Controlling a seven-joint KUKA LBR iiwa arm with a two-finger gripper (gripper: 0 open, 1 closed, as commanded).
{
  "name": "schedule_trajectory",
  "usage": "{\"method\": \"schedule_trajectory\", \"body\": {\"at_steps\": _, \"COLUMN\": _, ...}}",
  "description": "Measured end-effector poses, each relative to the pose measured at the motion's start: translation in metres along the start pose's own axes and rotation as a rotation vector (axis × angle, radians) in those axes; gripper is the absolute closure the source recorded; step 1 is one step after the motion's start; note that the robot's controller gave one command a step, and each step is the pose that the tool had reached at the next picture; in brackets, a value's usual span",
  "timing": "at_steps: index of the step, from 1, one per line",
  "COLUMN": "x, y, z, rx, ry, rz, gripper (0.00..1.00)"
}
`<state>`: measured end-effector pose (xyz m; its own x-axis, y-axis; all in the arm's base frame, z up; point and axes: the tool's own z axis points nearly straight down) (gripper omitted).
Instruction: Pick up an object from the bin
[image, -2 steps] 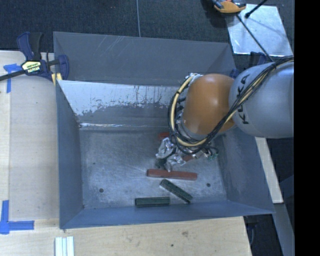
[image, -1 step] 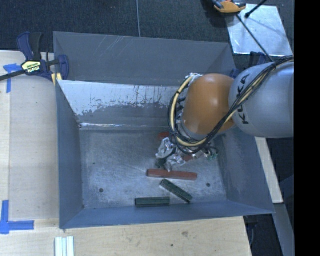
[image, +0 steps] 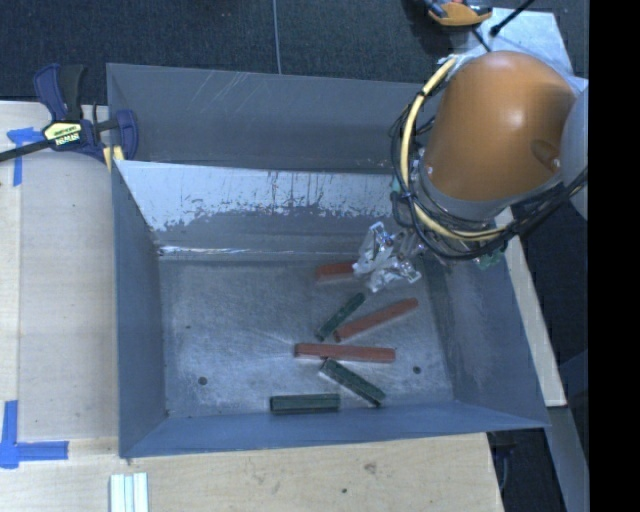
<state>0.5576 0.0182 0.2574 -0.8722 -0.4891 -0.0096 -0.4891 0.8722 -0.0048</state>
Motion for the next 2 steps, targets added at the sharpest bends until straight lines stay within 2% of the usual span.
{"method": "schedule_trajectory", "body": {"at_steps": 1, "x": 0.001, "y": 0.001, "z": 0.003, "rx": -0.004, "ry": 0.006, "rz": 0.001, "gripper": 1.00}}
{"method": "schedule_trajectory", "body": {"at_steps": 2, "x": 0.006, "y": -0.008, "z": 0.093, "rx": -0.005, "ry": 0.008, "rz": -0.015, "gripper": 0.00}}
